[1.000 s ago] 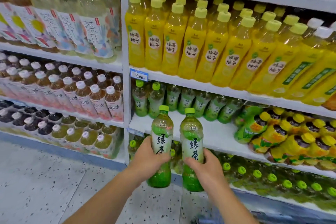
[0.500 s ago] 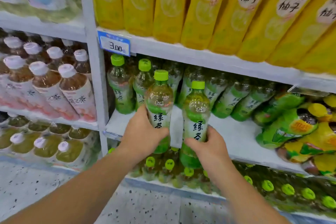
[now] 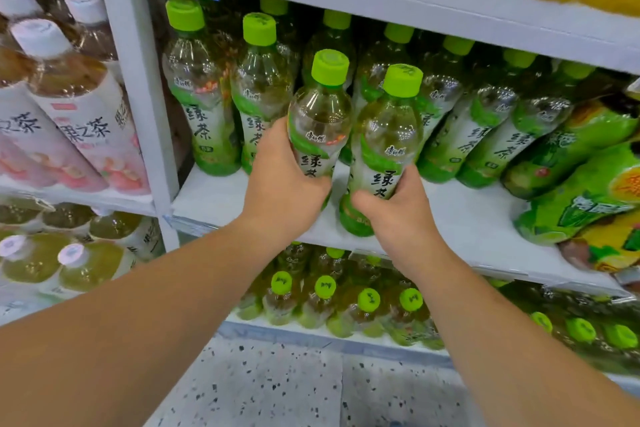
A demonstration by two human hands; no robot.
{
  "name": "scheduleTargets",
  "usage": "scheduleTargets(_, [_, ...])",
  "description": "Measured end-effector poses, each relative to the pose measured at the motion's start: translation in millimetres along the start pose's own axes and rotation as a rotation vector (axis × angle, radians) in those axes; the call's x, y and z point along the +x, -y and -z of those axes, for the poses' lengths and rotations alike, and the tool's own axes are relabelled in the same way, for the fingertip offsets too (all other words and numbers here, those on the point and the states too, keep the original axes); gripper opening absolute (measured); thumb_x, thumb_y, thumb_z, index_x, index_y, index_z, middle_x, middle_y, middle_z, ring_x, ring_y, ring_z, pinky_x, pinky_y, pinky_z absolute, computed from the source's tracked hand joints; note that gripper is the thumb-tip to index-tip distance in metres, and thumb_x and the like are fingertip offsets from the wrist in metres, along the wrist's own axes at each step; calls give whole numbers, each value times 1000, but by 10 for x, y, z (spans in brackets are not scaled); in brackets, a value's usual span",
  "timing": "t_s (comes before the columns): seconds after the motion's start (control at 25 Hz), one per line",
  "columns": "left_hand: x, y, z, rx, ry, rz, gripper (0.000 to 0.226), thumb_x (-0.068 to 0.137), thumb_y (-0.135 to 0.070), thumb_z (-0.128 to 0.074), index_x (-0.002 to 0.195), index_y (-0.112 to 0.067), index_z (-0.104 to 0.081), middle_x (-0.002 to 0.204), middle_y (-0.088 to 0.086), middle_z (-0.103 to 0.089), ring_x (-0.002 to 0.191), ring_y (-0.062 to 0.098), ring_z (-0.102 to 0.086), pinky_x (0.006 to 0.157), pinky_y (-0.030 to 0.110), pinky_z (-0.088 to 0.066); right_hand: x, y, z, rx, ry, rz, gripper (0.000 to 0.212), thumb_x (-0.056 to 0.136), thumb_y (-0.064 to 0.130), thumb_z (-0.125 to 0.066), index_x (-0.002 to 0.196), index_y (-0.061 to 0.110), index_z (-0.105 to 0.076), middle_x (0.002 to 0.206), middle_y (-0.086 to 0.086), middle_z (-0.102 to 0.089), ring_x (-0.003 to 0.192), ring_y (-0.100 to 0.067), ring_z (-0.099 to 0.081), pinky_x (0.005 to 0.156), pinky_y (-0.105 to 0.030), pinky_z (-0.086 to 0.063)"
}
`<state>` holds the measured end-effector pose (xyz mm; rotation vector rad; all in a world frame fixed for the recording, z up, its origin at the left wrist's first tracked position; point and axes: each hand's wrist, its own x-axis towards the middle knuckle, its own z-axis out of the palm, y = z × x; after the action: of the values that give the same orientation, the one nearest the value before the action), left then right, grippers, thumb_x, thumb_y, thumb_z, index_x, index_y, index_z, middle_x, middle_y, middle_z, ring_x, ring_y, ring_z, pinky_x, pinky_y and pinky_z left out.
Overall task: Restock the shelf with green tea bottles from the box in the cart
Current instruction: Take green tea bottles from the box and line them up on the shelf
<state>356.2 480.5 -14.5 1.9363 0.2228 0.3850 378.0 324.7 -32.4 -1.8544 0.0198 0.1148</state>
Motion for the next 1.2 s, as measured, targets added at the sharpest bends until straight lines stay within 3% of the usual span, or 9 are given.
scheduleTargets(0.08, [14, 42, -72, 61, -27, -43, 54, 73, -9, -79, 112, -32, -48, 113, -4, -57, 106, 11, -58, 91, 27, -49, 3, -49, 5, 24, 13, 13, 55, 79, 0, -70, 119, 31, -50, 97, 12, -69, 80, 4, -67, 67, -16, -53])
scheduleTargets(0.2, [-30, 118, -68, 59, 0, -57, 49, 80, -14, -78, 116, -33, -50, 113, -11, -59, 103, -1, -58, 88, 12, -47, 32, -111, 22, -12, 28, 23, 49, 80, 6, -73, 107, 40, -49, 97, 17, -66, 83, 10, -65, 70, -12, -52])
scheduleTargets(0.36, [-193, 362, -11, 283, -23, 93, 49, 84, -33, -78, 129, -22, -60, 117, -6, -50, 97, 14, -60, 90, 27, -48, -93, -296, 83, -241, 5, 25, 62, 73, 39, -83, 124, 38, -48, 121, 8, -57, 111, -7, -58, 95, -28, -49])
scheduleTargets(0.48, [-204, 453, 0, 318, -29, 125, 43, 85, -40, -76, 122, -21, -66, 107, -2, -57, 82, 13, -61, 74, 24, -42, -126, -337, 140, -308, 8, 30, 52, 80, 39, -79, 124, 28, -55, 116, 12, -61, 99, 3, -56, 79, -10, -42])
scheduleTargets(0.56, [-150, 479, -11, 372, -14, 88, 36, 85, -44, -74, 112, -21, -70, 99, -1, -58, 82, 16, -59, 69, 25, -39, -41, -330, 122, -351, 6, 55, 47, 81, 40, -78, 121, 27, -58, 112, 13, -63, 92, 4, -55, 71, -7, -40])
scheduleTargets(0.72, [-66, 440, -62, 406, -51, 88, 25, 87, -40, -73, 87, -16, -64, 90, 0, -58, 79, 19, -57, 60, 27, -35, 87, -356, 31, -342, -43, 69, 50, 81, 43, -77, 123, 27, -57, 112, 12, -62, 89, -4, -56, 70, -15, -42])
scheduleTargets(0.88, [6, 448, -114, 412, -65, 65, 27, 89, -39, -71, 96, -14, -67, 84, -2, -66, 81, 21, -62, 70, 38, -51, 199, -388, -33, -320, -78, 80, 50, 82, 41, -77, 126, 29, -56, 113, 11, -62, 79, -6, -53, 71, -21, -42])
scheduleTargets(1.12, [50, 429, -152, 375, -114, 37, 35, 89, -34, -73, 109, -7, -66, 84, 0, -69, 82, 22, -63, 72, 37, -50, 294, -440, -113, -274, -129, 87, 55, 81, 46, -75, 130, 33, -54, 121, 15, -62, 103, -9, -60, 91, -34, -52])
scheduleTargets(1.2, [43, 443, -153, 368, -109, 46, 33, 88, -36, -73, 107, -10, -67, 81, -2, -68, 79, 22, -62, 71, 39, -52, 278, -477, -121, -274, -134, 93, 55, 82, 49, -72, 132, 36, -53, 121, 18, -62, 95, -6, -56, 87, -32, -52])
